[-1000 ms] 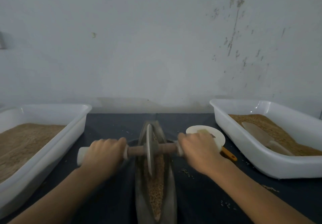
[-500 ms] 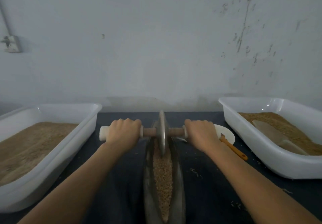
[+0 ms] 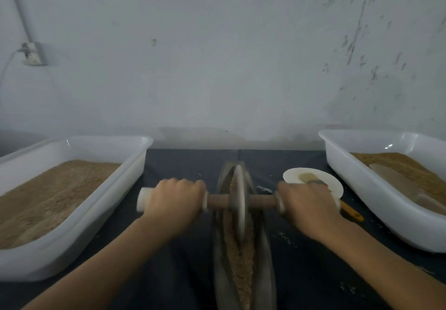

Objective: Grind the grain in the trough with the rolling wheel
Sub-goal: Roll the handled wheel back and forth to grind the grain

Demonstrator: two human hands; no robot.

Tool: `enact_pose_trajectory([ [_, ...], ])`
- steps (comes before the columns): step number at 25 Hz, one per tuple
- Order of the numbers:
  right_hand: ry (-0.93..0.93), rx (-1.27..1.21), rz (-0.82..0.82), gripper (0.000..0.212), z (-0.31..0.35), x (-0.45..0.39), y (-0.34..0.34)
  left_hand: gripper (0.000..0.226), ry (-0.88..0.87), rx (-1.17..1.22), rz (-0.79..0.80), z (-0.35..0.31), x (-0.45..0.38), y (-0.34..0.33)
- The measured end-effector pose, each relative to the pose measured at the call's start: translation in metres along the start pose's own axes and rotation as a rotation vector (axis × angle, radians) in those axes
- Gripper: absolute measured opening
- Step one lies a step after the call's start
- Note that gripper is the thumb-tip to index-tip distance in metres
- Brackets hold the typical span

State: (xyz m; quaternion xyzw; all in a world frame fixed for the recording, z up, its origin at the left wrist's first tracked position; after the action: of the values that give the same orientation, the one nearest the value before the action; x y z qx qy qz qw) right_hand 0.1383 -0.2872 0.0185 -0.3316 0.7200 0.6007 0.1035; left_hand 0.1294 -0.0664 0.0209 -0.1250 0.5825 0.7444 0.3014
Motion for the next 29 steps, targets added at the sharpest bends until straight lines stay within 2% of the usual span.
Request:
enact_pose_trajectory([
  [2,-0.092,-0.015,0.016,0.020,-0.005,-0.038,-0.017,0.012,0.049,-0.042,-0.005,0.005,-0.037,-0.008],
  [5,-0.130,-0.052,0.069,0.018,-0.008,-0.046,-0.025,0.012,0.042,-0.059,-0.031,0.001,-0.050,-0.002],
  [8,-0.015,-0.049,0.070,0.014,0.001,0.008,-0.002,0.024,-0.040,-0.005,-0.005,-0.006,-0.005,0.007],
  [11,0.086,0.068,0.123,0.033,0.004,0.050,0.028,0.044,-0.099,0.087,0.012,-0.004,0.047,0.018],
  [13,0.113,0.152,0.165,0.032,0.005,0.052,0.028,0.040,-0.106,0.103,0.010,-0.002,0.050,0.019],
  [15,0.059,0.115,0.096,0.028,0.005,0.029,0.021,0.029,-0.029,0.131,0.053,-0.001,0.031,0.007],
  [18,-0.016,0.098,-0.019,0.016,0.002,-0.030,0.004,0.016,0.050,0.034,0.012,0.007,-0.020,-0.014],
  [21,-0.022,0.134,-0.090,0.013,0.004,-0.062,0.001,0.012,0.149,0.076,0.015,0.016,-0.046,-0.026],
  [23,0.031,0.094,-0.074,0.018,0.008,-0.044,0.005,0.012,0.145,0.113,0.059,0.012,-0.032,-0.025],
  [26,0.239,0.012,-0.144,0.045,0.025,0.019,0.038,0.021,0.085,0.198,0.168,0.005,0.031,-0.008],
  [27,0.257,-0.022,-0.131,0.053,0.027,0.033,0.050,0.029,0.048,0.180,0.157,0.003,0.049,0.006],
  [29,0.217,-0.014,-0.025,0.059,0.018,0.045,0.053,0.042,-0.060,0.068,0.036,0.001,0.061,0.031],
])
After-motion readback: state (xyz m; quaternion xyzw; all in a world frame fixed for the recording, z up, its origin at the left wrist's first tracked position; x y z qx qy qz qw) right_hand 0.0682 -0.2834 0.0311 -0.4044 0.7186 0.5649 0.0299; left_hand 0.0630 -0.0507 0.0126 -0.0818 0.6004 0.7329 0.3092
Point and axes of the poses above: each hand's wrist, its own x-axis away from the middle knuckle, its own y-axis out of the back of the hand, z = x × y, the point moved 8 cm from there along -x, towards the middle knuckle, and after that the axes turned 15 degrees about -z, right-handed, at the moved point
